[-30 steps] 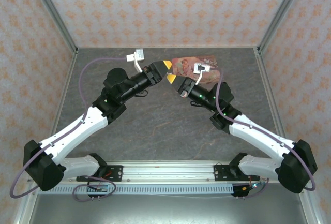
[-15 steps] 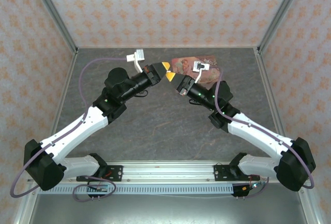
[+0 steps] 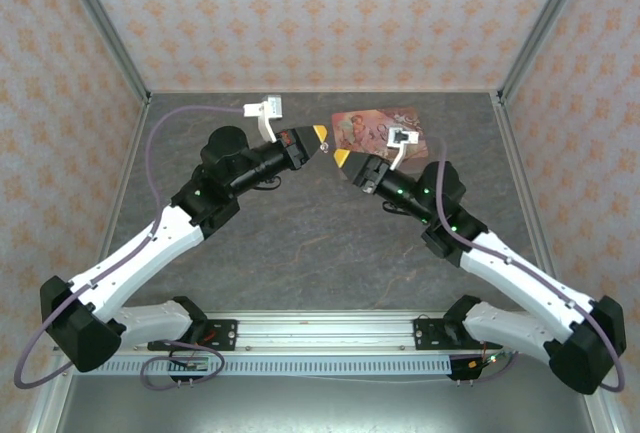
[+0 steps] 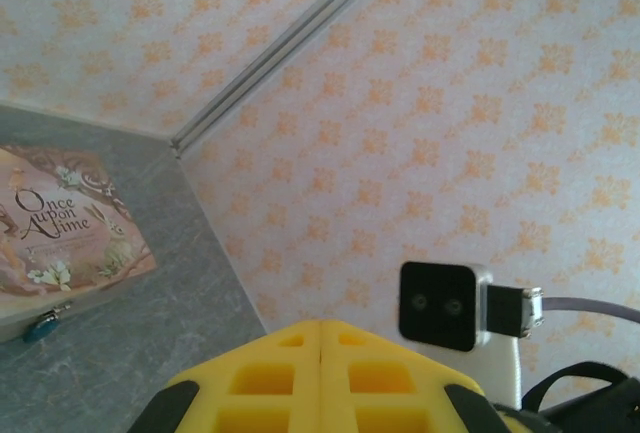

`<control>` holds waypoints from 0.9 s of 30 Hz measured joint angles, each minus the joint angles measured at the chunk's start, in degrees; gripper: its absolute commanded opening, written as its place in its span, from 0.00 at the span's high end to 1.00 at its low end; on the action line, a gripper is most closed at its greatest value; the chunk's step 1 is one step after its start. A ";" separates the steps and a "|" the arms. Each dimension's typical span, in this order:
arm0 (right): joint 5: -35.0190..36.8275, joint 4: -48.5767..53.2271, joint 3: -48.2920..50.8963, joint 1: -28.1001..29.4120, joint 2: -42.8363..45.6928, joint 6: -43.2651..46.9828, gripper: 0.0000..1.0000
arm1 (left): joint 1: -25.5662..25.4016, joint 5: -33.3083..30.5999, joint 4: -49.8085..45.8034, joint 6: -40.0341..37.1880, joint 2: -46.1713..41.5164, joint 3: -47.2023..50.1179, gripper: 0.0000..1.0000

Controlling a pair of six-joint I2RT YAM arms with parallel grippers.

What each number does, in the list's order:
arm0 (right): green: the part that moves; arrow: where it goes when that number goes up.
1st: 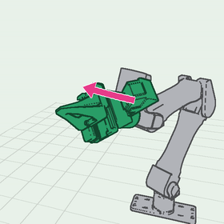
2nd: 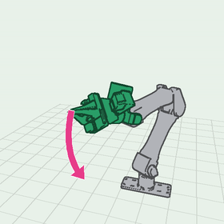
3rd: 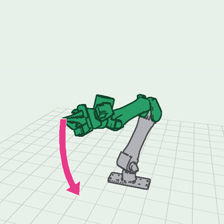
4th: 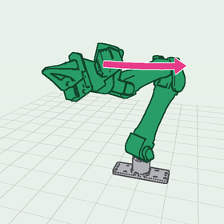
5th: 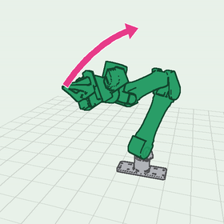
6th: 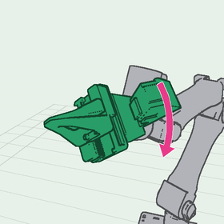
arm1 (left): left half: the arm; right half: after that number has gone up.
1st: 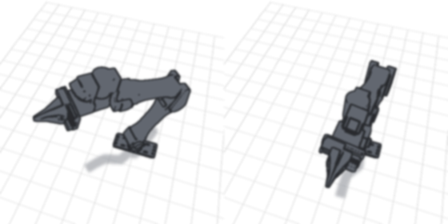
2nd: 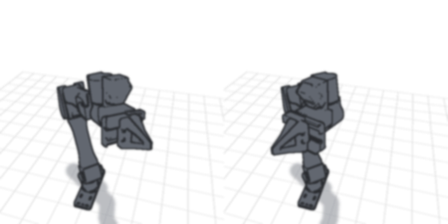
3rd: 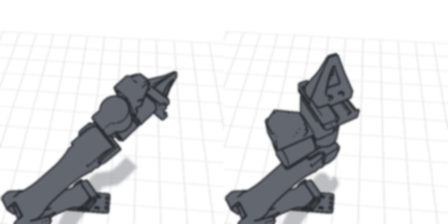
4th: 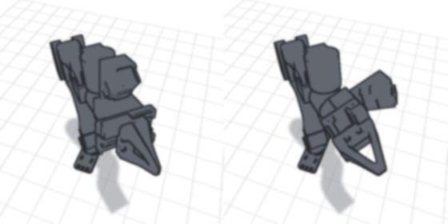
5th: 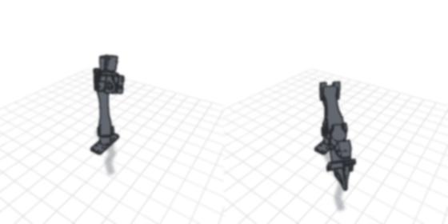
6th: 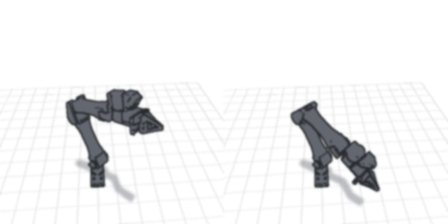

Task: Unlock a padlock with a key

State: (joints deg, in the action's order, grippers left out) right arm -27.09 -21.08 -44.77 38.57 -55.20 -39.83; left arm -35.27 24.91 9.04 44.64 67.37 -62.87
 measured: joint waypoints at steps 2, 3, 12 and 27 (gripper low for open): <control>-1.03 0.85 0.48 -1.16 1.77 0.55 0.43 | 0.00 0.57 -1.22 -1.51 0.00 -0.85 1.00; -1.95 0.96 0.66 -1.81 2.29 0.79 0.42 | 0.00 0.92 -1.70 -2.27 0.00 -1.22 1.00; -13.49 -4.44 -0.17 -2.99 -2.01 -0.57 0.43 | 0.00 5.07 -3.87 -5.73 0.55 -3.61 1.00; -18.43 -6.36 -4.68 -2.99 -7.15 -1.53 0.63 | 0.00 6.40 -5.03 -6.19 0.94 -4.17 1.00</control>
State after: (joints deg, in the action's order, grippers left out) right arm -45.52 -27.44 -49.45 35.57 -62.35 -41.36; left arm -35.27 31.31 4.01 38.46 68.31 -67.05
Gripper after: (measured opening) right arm 0.398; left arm 0.048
